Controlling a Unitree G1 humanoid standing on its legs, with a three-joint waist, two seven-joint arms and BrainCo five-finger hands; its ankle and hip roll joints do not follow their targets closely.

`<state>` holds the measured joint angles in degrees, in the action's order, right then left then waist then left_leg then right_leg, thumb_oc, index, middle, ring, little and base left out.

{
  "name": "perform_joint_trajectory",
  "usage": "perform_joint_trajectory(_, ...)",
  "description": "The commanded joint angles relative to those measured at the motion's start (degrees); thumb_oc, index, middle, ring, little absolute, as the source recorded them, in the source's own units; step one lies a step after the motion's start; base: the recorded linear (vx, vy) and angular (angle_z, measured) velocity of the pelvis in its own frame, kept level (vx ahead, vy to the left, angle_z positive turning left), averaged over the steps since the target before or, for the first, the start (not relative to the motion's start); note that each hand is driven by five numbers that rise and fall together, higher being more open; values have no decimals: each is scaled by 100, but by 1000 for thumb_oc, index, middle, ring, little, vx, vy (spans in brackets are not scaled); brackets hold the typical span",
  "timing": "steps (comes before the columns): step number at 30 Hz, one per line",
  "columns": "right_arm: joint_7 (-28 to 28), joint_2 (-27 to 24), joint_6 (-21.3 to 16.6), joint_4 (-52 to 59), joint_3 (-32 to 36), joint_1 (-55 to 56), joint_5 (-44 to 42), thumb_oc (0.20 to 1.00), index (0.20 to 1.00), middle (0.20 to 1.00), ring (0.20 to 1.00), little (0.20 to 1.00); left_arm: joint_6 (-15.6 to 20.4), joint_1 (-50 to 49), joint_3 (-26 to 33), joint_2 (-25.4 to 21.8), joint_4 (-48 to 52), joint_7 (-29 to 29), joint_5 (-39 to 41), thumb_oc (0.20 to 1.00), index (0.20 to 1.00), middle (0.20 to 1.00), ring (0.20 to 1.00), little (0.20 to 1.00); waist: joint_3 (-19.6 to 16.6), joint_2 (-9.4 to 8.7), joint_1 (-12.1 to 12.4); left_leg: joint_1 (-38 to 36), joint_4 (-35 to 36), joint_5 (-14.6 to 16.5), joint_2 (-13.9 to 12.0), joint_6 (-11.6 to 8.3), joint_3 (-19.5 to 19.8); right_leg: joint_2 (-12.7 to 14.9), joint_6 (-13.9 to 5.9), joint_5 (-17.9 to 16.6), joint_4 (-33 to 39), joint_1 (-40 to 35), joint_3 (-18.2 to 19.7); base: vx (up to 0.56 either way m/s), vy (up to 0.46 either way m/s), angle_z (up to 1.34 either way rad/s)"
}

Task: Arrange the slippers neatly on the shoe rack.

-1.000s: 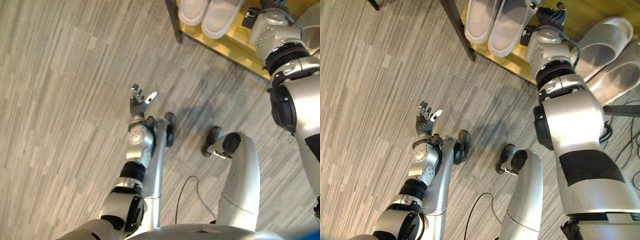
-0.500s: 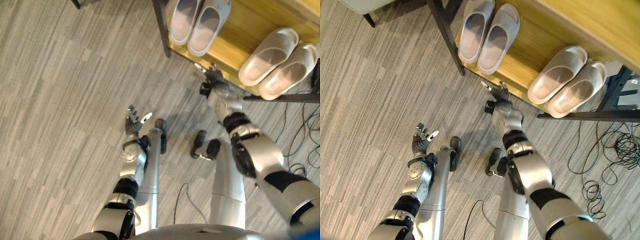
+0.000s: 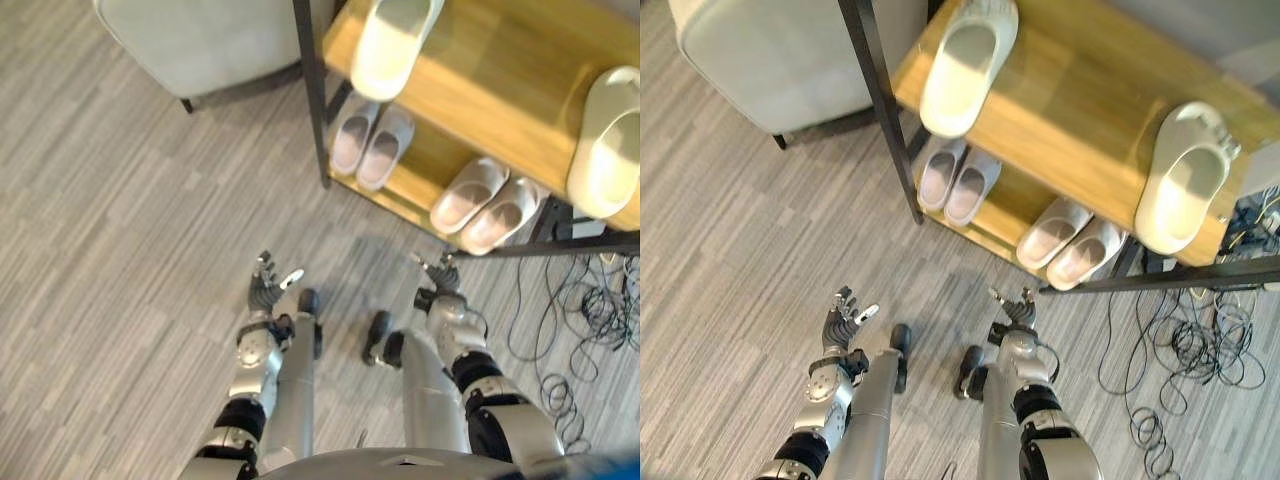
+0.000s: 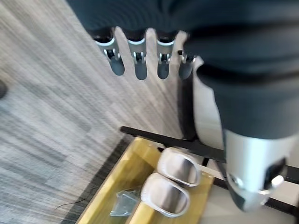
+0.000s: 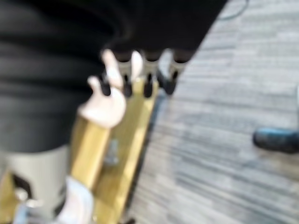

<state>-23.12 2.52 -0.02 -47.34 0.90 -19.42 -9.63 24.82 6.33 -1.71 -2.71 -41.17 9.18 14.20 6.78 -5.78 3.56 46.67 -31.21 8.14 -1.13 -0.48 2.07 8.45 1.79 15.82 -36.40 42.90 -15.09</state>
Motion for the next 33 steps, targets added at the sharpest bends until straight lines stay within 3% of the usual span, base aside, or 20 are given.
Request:
perform_joint_trajectory(1,-48,-77,-380,-27,-280,405,429,1000,1000,1000,1000,1000,397,-209,-347,106,-175,-43,-309,1000,1000,1000,1000,1000,-486,250,35,-957,1669,-730,-32,26,178,-420,-211,-226,638,-827,455,133,15,-5)
perform_joint_trajectory(6,6,-59,-575,-258,-716,1117,966,1000,1000,1000,1000,1000,503,-343,-1208,126,-435,-172,-956,1000,1000,1000,1000,1000,-708,352,-76,-2093,2450,-929,-144,42,0,-573,-255,-443,1392,-1786,656,160,7,-6)
perform_joint_trajectory(10,178,-172,-615,-829,-866,1414,1233,1000,1000,1000,1000,1000,69,-363,-1984,348,-530,-595,-1414,1000,1000,1000,1000,1000,-907,505,-181,-2942,2981,-975,-221,49,-184,-618,-271,-518,1835,-2461,865,193,4,-20)
perform_joint_trajectory(11,228,-263,-620,-1107,-939,1560,1377,1000,1000,1000,1000,1000,-319,-276,-2183,590,-461,-820,-1521,1000,1000,1000,1000,1000,-1027,565,-234,-3264,3183,-979,-221,46,-240,-624,-277,-549,2006,-2731,951,164,-15,-29)
perform_joint_trajectory(17,168,-436,-724,-1695,-918,1843,1606,1000,1000,1000,1000,1000,-635,-7,-2772,1023,-387,-1271,-1686,1000,1000,1000,1000,1000,-1188,710,-417,-3943,3503,-956,-170,51,-405,-633,-282,-578,2320,-3305,1141,93,-48,-17)
perform_joint_trajectory(21,170,-540,-752,-1844,-848,1993,1629,1000,1000,1000,1000,1000,-847,119,-2840,1122,-421,-984,-2026,1000,1000,1000,1000,1000,-1231,793,-524,-4165,3604,-949,-154,33,-494,-623,-273,-673,2567,-3543,1218,27,-54,-19)
perform_joint_trajectory(23,172,-622,-773,-1873,-691,2108,1555,1000,1000,1000,1000,1000,-1147,144,-2726,1155,-142,-784,-2106,1000,1000,1000,1000,1000,-1249,874,-592,-4200,3621,-973,-146,0,-531,-626,-261,-733,2715,-3638,1252,-22,-75,-5)
perform_joint_trajectory(27,175,-692,-769,-1834,-629,2107,1583,1000,1000,1000,1000,1000,-1282,360,-2654,1021,275,-467,-2364,1000,1000,1000,1000,1000,-1227,973,-653,-4164,3621,-1030,-135,-29,-571,-633,-268,-772,2795,-3652,1302,-40,-50,-1)
perform_joint_trajectory(29,223,-739,-744,-1790,-653,2140,1651,1000,1000,1000,1000,1000,-1414,932,-2606,840,309,-128,-2869,1000,1000,1000,1000,1000,-1196,1068,-748,-4146,3621,-1042,-116,-36,-624,-651,-251,-807,2855,-3645,1384,-32,-41,-3)
perform_joint_trajectory(33,279,-798,-711,-1774,-696,2201,1761,1000,1000,1000,1000,1000,-1615,1536,-2451,684,423,-77,-3094,1000,1000,1000,1000,1000,-1157,1149,-851,-4140,3621,-1025,-104,-27,-713,-659,-246,-874,2912,-3583,1522,-22,-11,-18)
